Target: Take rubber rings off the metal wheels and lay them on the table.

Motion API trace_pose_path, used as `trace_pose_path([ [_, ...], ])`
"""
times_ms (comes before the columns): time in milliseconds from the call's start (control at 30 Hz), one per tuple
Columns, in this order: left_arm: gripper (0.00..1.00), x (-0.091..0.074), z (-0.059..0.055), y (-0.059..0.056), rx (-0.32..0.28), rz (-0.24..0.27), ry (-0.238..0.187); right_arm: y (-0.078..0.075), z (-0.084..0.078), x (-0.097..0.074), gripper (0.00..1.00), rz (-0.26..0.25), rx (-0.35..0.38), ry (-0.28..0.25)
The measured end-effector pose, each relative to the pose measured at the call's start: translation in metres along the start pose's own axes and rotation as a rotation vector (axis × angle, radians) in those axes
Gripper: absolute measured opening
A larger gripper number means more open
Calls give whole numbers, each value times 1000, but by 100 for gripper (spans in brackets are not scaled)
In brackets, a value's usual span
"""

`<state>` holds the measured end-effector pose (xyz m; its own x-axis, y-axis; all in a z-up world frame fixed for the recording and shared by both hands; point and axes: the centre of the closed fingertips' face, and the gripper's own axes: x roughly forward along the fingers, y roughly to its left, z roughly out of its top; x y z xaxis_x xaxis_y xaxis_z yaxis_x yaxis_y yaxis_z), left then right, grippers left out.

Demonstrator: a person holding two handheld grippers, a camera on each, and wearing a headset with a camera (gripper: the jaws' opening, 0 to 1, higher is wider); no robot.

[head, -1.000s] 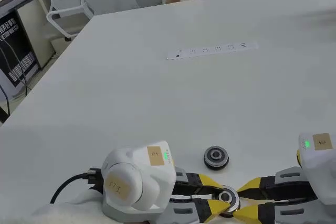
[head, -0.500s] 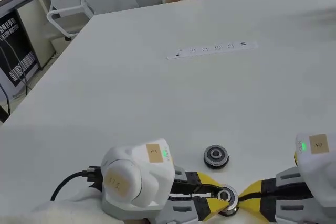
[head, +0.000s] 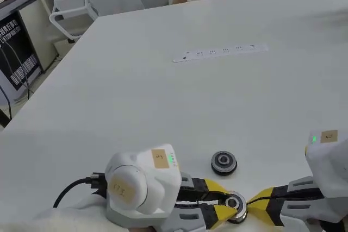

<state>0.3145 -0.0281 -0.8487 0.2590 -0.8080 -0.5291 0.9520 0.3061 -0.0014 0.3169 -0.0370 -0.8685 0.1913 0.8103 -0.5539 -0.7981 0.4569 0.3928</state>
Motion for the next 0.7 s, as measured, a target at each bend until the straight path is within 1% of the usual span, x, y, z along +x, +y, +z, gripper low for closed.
trace_pose_path([
  [67, 13, 0, 0, 0, 5, -1, -1, 0, 0, -1, 0, 27, 92, -24],
  [100, 13, 0, 0, 0, 9, -1, -3, 0, 0, -1, 0, 44, 121, -39],
  [133, 13, 0, 0, 0, 11, -1, -6, -1, 2, -2, 0, 58, 178, -77],
  [167, 13, 0, 0, 0, 9, 0, -7, -1, 2, -3, 0, 75, 241, -93],
  [200, 13, 0, 0, 0, 12, 0, -7, -2, 4, -5, 0, 91, 290, -120],
  [233, 13, 0, 0, 0, 14, 0, -6, -4, 6, -7, 0, 92, 310, -144],
  [267, 13, 0, 0, 0, 14, 0, -6, -3, 9, -9, 0, 111, 344, -161],
  [300, 13, 0, 0, 0, 13, 0, -8, 1, 9, -9, 0, 132, 367, -164],
  [367, 13, 0, 0, 0, 14, 0, -8, 0, 8, -9, 0, 128, 355, -166],
  [433, 13, 0, 0, 0, 14, 0, -8, 3, 10, -9, 0, 146, 379, -178],
  [600, 13, 0, 0, 0, 15, -2, -12, 7, 10, -9, 0, 150, 378, -177],
  [700, 13, 0, 0, 0, 12, -6, -14, 10, 12, -10, 0, 144, 370, -165],
])
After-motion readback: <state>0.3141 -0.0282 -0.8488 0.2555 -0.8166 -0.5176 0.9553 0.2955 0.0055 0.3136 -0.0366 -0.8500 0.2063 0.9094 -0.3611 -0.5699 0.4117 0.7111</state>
